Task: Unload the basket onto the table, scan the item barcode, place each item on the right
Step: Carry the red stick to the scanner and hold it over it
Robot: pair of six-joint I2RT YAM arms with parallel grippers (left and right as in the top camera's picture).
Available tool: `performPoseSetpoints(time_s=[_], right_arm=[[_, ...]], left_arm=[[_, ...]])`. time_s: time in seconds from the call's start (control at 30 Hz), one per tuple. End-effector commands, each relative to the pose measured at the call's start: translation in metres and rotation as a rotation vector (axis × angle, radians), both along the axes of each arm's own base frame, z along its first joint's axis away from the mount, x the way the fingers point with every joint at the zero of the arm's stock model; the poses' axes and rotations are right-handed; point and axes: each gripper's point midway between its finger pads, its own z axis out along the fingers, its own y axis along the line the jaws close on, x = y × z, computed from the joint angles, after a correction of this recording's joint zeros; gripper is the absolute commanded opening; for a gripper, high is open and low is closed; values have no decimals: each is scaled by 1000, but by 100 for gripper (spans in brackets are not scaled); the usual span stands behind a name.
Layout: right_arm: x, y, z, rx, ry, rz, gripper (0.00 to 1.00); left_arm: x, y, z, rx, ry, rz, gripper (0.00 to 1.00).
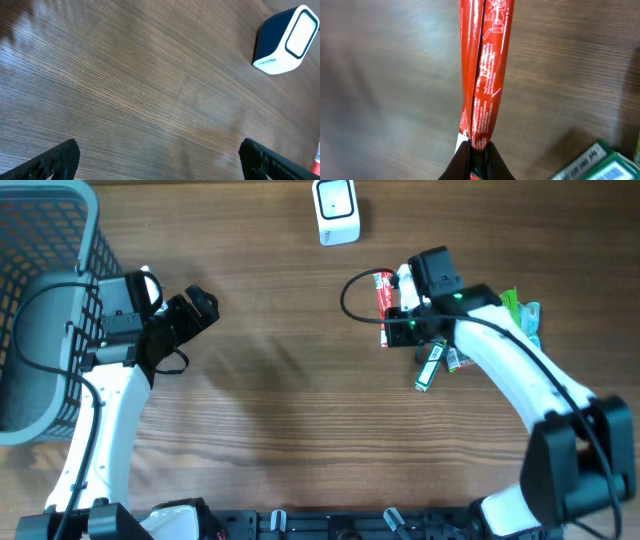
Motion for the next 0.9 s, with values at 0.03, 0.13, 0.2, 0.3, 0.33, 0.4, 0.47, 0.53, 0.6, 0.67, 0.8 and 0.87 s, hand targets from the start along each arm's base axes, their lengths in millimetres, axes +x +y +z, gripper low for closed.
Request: performPoseSetpoints(time_s=[0.03, 0.13, 0.2, 0.3, 0.33, 0.4, 0.47, 0.53, 0.6, 0.67, 0.8, 0.87], right_arm=[[-24, 19, 23, 93, -23, 261, 4], [-31, 13, 31, 74, -44, 319, 4], [-29, 10, 49, 71, -103, 332, 4], [-20, -2, 94, 3, -237, 302, 4], [-21, -3, 107, 2, -245, 301, 4], [-23, -3, 136, 3, -258, 302, 4], [-21, -3, 175, 9, -313, 303, 4], [-28, 0, 208, 11, -358, 363, 4], [-44, 10, 235, 53, -403, 506, 4], [-64, 19, 250, 109, -429, 631, 4], [-91, 29, 252, 225, -340, 672, 4], [-104, 30, 244, 271, -225, 639, 4]], left_arm=[[1, 1, -1, 4, 0, -4, 100], [1, 1, -1, 4, 0, -4, 100], [1, 1, -1, 4, 0, -4, 100], [1, 1, -1, 4, 0, -4, 100], [1, 1, -1, 4, 0, -4, 100], [1, 1, -1, 4, 0, -4, 100], [1, 1, -1, 4, 0, -4, 100], [1, 1, -1, 4, 0, -4, 100], [1, 1, -1, 4, 0, -4, 100], [1, 1, -1, 4, 0, -4, 100], [1, 1, -1, 4, 0, -4, 100], [1, 1, -1, 4, 0, -4, 100]])
